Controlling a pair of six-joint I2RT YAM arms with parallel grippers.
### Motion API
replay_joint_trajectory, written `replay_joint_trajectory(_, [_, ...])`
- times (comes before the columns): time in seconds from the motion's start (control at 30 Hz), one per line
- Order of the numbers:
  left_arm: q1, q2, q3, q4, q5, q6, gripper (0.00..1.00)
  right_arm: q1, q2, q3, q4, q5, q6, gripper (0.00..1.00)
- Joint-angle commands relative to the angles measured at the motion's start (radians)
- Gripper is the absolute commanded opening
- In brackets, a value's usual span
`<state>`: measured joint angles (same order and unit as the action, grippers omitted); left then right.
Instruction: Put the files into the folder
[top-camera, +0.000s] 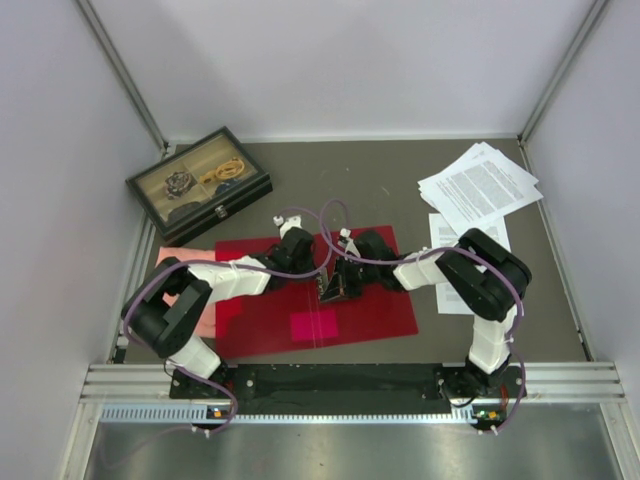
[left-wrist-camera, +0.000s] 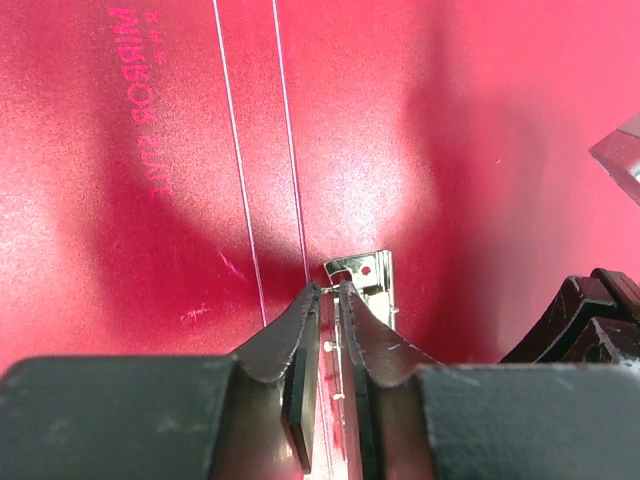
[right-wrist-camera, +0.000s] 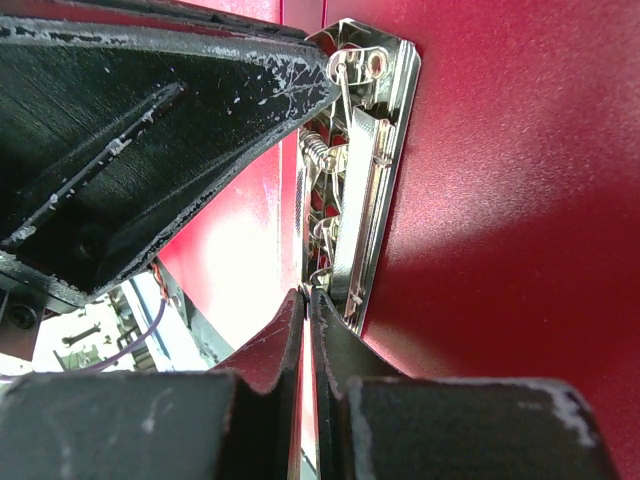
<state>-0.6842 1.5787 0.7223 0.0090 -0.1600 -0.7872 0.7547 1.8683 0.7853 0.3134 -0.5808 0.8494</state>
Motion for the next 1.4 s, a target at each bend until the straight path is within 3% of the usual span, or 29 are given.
replay_joint_trajectory(0.0, [0.015,0.061,0.002,-0.017,-0.026,0.006,0.15,0.005,0.034,-0.044,-0.142,0.058,-0.065,0.00])
replay_joint_trajectory(0.07, [0.017,0.073,0.009,-0.018,-0.026,0.009,0.07,0.005,0.025,-0.046,-0.143,0.055,-0.069,0.00])
replay_joint_trajectory(0.2, [0.018,0.086,0.012,-0.040,-0.023,0.011,0.00,0.005,0.012,-0.034,-0.148,0.045,-0.067,0.01])
replay_joint_trajectory(0.3, [0.017,0.086,0.002,-0.046,-0.019,0.003,0.00,0.003,0.014,-0.024,-0.126,0.018,-0.049,0.16])
replay_joint_trajectory(0.37, [0.017,0.073,-0.014,-0.052,-0.024,-0.014,0.00,0.003,0.014,-0.023,-0.108,0.012,-0.036,0.20])
replay_joint_trajectory(0.57, [0.017,0.049,-0.034,-0.069,-0.036,-0.037,0.00,-0.003,0.022,-0.055,-0.022,-0.010,0.003,0.19])
replay_joint_trajectory(0.67, [0.017,0.050,-0.035,-0.069,-0.035,-0.037,0.00,-0.014,0.019,-0.076,0.001,-0.011,0.014,0.12])
replay_joint_trajectory(0.8, [0.017,0.049,-0.034,-0.064,-0.024,-0.040,0.00,-0.040,0.015,-0.078,0.013,-0.014,0.005,0.11])
replay_joint_trajectory(1.37, [0.012,0.053,-0.024,-0.069,-0.012,-0.043,0.00,-0.052,0.060,0.006,0.030,-0.047,0.008,0.15])
